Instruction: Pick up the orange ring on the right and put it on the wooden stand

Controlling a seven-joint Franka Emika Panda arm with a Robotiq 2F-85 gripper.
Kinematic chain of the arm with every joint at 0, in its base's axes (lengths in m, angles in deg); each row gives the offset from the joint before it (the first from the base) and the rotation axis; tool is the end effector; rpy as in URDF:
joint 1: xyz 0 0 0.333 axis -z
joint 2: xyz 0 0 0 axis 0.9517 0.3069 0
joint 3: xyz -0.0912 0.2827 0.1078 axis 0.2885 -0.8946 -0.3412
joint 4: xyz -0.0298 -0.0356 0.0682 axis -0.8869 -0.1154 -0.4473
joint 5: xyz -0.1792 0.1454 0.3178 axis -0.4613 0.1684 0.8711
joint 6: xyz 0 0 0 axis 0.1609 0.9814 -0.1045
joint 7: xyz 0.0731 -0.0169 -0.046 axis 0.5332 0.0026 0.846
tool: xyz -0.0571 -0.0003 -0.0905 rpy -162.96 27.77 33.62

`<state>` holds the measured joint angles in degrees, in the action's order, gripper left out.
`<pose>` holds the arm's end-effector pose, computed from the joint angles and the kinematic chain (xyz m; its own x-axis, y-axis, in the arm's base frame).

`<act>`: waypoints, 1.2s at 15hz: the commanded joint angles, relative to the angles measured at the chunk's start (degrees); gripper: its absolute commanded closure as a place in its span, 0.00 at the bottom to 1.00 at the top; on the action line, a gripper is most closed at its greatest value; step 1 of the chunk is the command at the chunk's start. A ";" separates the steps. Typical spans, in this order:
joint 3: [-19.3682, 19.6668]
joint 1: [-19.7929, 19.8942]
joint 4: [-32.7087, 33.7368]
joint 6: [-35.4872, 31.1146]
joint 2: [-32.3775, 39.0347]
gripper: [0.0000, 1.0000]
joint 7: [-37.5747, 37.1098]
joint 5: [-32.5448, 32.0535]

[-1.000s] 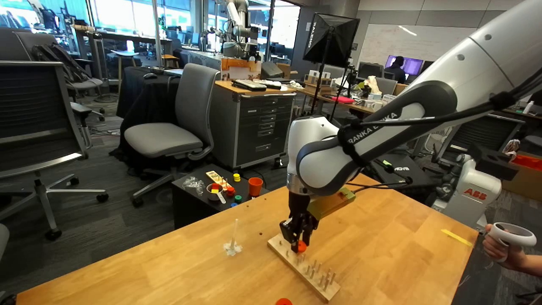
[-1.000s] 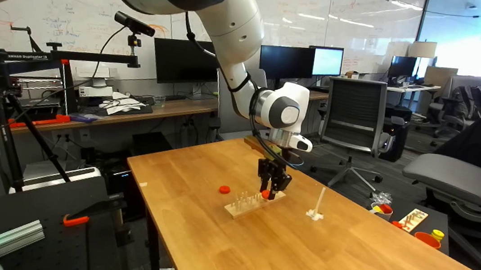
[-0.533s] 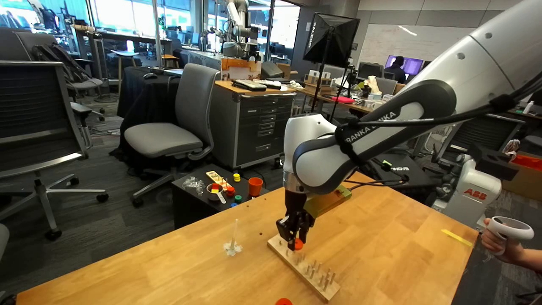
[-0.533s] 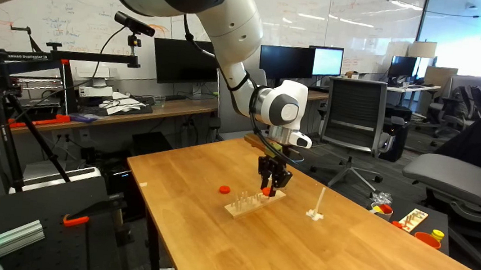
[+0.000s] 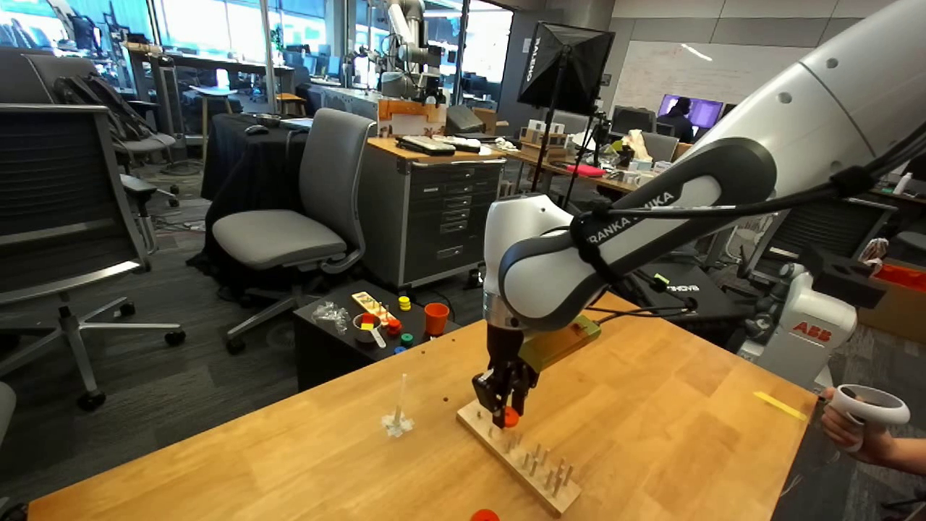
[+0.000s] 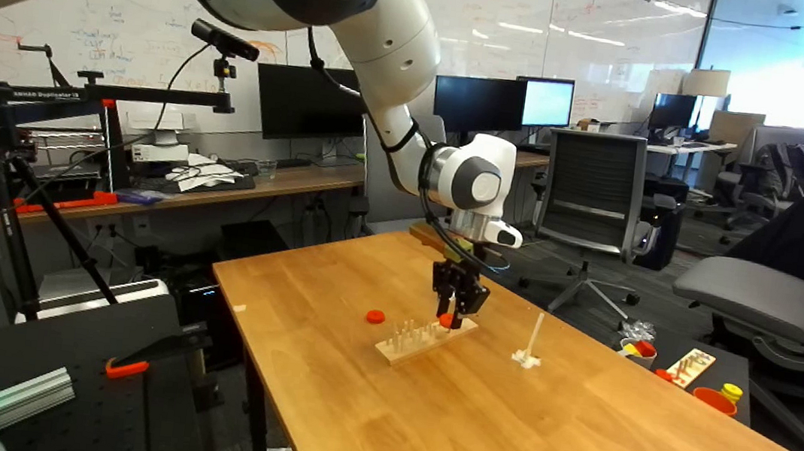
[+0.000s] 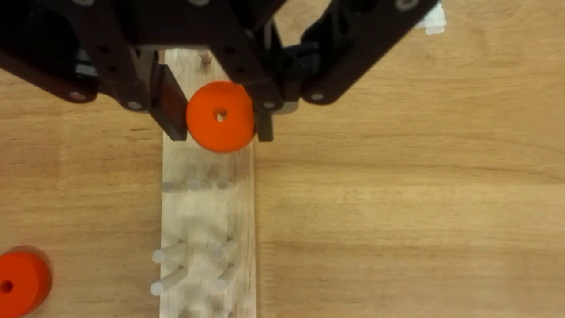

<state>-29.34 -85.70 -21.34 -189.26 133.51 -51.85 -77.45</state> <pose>0.6776 0.1733 0.0419 0.9822 0.0374 -0.1841 0.0413 -0.9990 0.0171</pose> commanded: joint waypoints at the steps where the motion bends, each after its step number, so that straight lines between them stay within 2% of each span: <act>1: 0.23 -0.21 3.54 2.25 2.35 0.82 -0.34 -0.99; 18: 0.29 -0.35 7.70 4.71 4.44 0.82 -0.48 -0.94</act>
<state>-29.01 -85.69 -17.30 -186.63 135.75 -51.85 -77.46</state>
